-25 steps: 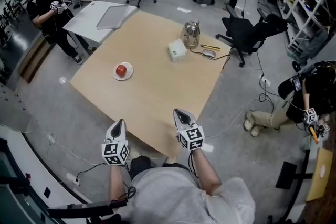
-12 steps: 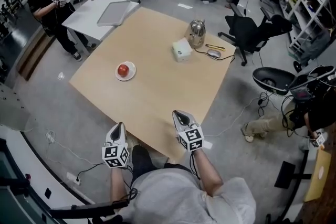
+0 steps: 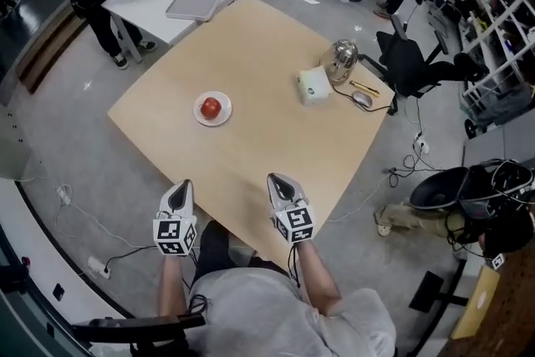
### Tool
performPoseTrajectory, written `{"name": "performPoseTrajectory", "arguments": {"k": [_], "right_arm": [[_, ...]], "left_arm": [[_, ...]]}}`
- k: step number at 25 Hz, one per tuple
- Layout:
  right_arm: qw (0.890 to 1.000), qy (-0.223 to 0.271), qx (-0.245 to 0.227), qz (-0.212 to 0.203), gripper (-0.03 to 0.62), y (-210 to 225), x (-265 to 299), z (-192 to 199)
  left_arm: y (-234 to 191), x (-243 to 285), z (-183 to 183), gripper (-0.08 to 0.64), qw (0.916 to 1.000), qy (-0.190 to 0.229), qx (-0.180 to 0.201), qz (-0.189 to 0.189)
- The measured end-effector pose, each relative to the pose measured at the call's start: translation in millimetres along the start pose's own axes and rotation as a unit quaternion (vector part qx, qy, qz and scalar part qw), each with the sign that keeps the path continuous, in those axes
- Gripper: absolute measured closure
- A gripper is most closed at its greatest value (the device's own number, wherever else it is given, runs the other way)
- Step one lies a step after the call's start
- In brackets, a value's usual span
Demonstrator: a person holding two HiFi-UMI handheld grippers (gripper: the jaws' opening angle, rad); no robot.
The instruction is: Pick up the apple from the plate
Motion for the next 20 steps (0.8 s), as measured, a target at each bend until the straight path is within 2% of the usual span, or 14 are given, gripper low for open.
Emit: {"name": "performPoseTrajectory", "arguments": {"k": [13,20], "right_arm": [[0.999,-0.042,-0.006,-0.021,0.584,-29,102,-11],[0.997,-0.068,-0.029,-0.034,0.584,-39,149,-11]], "left_arm": [[-84,34,3,0.54,0.9992,-0.026,-0.031,-0.002],[-117,47,10,0.54,0.9983,-0.034,-0.047,-0.007]]}}
Point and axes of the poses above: the fingertips, and each gripper's own axes: x forward along the fingers, y to its right, z out of its underside, the point moved 8 cm from there along -x, backward along the fingers, and after that the axes turned 11 degrees about z, right-handed, at the moved point
